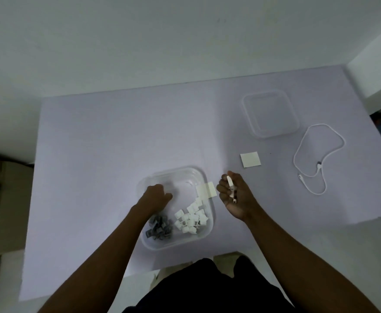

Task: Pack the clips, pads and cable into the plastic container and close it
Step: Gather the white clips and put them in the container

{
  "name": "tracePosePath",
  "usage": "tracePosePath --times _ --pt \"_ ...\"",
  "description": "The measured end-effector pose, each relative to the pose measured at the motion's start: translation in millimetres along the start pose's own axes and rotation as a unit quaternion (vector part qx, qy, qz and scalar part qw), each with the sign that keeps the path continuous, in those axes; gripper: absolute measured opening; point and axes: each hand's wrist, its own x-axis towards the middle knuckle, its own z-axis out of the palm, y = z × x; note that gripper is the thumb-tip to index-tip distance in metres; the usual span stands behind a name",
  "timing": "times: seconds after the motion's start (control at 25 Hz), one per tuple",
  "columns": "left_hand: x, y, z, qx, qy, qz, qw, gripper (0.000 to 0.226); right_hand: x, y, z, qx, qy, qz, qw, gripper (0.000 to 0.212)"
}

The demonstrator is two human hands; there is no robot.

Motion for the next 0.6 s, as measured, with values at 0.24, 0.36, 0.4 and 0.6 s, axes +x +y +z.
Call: tracePosePath --times 0.24,0.36,0.4,0.6 --pt "7.1 4.6 -6.1 0.117 0.025 0.039 0.992 0.024 15.3 30.0 50.3 -0.048 -0.063 0.067 0.995 0.021" --pt "11.7 -3.9 -4.1 0.146 0.026 0.046 0.988 0.025 26.6 53.3 54.4 -0.101 -0.052 0.115 0.987 0.022" --pt "12.0 -7.7 -1.7 0.153 0.026 0.047 0.987 0.026 29.2 59.3 52.6 -0.116 -0.043 0.131 0.984 0.022" --pt "6.2 -16.6 11.7 0.174 0.049 0.054 0.982 0.029 36.5 79.6 45.2 -0.193 0.066 0.145 0.968 0.018"
